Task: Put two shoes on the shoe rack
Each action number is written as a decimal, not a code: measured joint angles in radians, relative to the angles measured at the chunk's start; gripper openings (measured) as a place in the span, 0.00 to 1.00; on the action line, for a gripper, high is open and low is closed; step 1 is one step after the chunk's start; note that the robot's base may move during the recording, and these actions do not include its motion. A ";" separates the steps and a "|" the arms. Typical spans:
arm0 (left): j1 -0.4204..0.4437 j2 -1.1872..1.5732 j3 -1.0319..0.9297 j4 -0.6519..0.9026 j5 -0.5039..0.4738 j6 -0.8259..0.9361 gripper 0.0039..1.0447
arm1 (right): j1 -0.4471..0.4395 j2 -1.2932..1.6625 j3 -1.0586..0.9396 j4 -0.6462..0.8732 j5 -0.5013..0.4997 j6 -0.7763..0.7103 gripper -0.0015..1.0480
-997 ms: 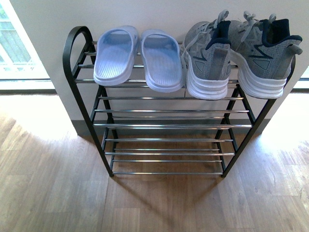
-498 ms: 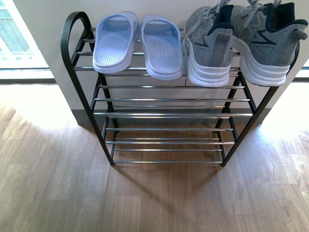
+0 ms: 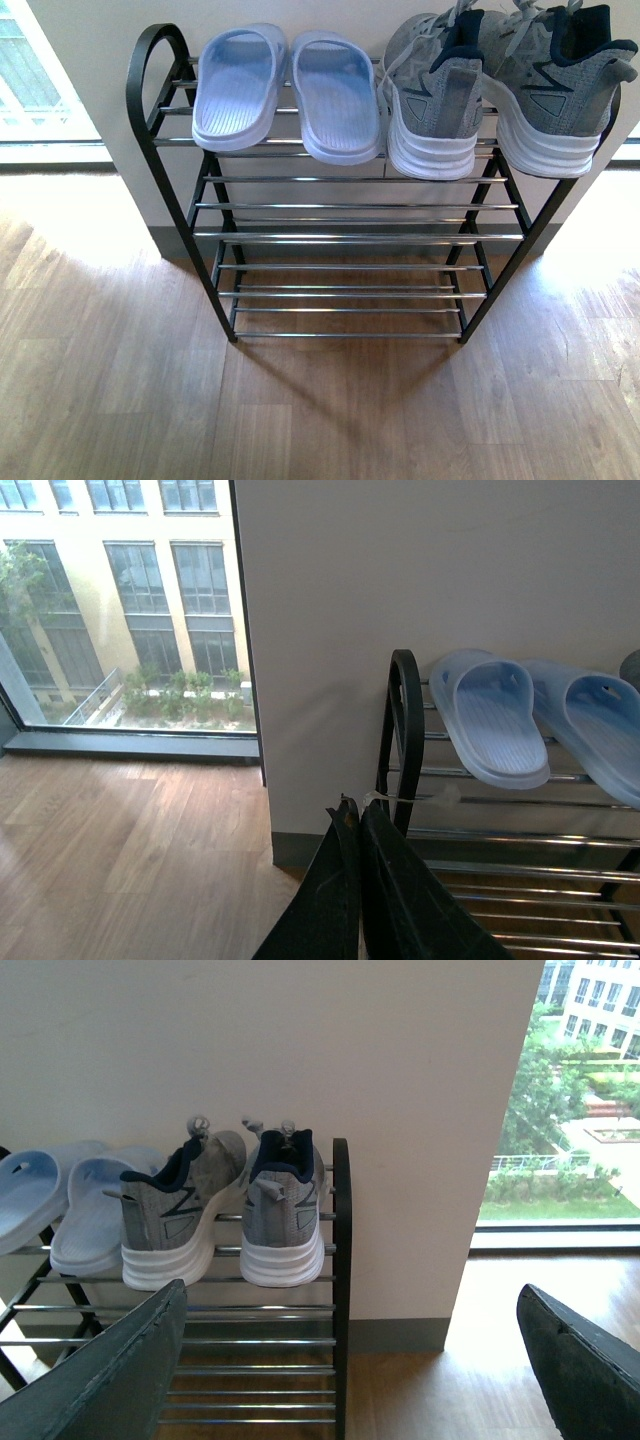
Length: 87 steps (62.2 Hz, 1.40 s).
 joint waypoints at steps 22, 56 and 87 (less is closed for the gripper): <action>0.000 -0.230 0.000 -0.212 0.000 0.000 0.01 | 0.000 0.000 0.000 0.000 0.000 0.000 0.91; 0.000 -0.451 0.000 -0.428 0.000 0.000 0.01 | 0.000 0.000 0.000 0.000 0.000 0.000 0.91; 0.001 -0.635 0.000 -0.631 0.000 -0.001 0.41 | 0.000 0.001 0.000 0.000 0.000 0.000 0.91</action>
